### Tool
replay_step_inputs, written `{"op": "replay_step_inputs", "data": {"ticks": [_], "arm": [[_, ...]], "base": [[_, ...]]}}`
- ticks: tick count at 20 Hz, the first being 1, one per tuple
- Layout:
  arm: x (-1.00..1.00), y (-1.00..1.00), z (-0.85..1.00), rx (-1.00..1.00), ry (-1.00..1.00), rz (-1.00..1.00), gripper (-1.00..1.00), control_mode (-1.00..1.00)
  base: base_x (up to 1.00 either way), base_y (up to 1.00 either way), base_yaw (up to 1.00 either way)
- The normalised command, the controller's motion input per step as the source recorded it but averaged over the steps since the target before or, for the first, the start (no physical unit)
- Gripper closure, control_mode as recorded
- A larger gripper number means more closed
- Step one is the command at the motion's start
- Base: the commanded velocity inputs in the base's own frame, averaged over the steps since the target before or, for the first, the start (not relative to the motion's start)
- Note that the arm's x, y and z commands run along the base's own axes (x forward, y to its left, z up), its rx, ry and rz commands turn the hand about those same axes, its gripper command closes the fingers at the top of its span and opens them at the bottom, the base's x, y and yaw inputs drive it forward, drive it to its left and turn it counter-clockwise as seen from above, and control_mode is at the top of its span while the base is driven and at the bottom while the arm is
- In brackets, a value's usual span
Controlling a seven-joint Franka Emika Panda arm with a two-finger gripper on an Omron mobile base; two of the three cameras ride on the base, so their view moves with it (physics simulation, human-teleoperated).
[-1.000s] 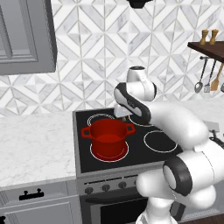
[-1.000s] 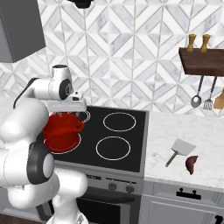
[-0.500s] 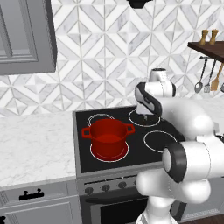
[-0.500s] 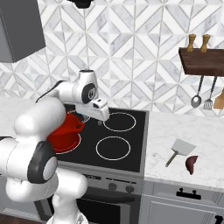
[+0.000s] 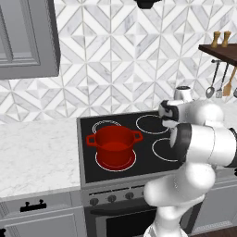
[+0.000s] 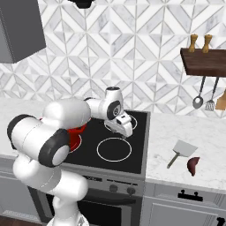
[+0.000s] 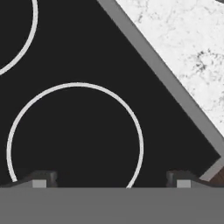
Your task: Put the potato and tomato in the pot. Retrieve the spatula and lightly stir the vegetables in the pot.
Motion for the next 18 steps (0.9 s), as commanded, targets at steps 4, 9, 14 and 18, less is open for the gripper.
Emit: {"op": "replay_step_inputs", "data": {"ticks": [4,9,14,18], "arm": [[0.49,-1.00,-0.48,-0.03,0.07,-0.15,-1.00,-1.00],[0.06,-1.00,-0.17,0.01,0.04,-0.03,-1.00,-1.00],[0.00,-1.00,0.00,0.07,0.02,-0.01,-1.00,-1.00],[-0.10,-0.93,0.00,0.07,0.00,0.05,-1.00,-1.00]], "base": [[0.00,0.00,0.00],[0.00,0.00,0.00],[0.00,0.00,0.00],[0.00,0.00,0.00]]}}
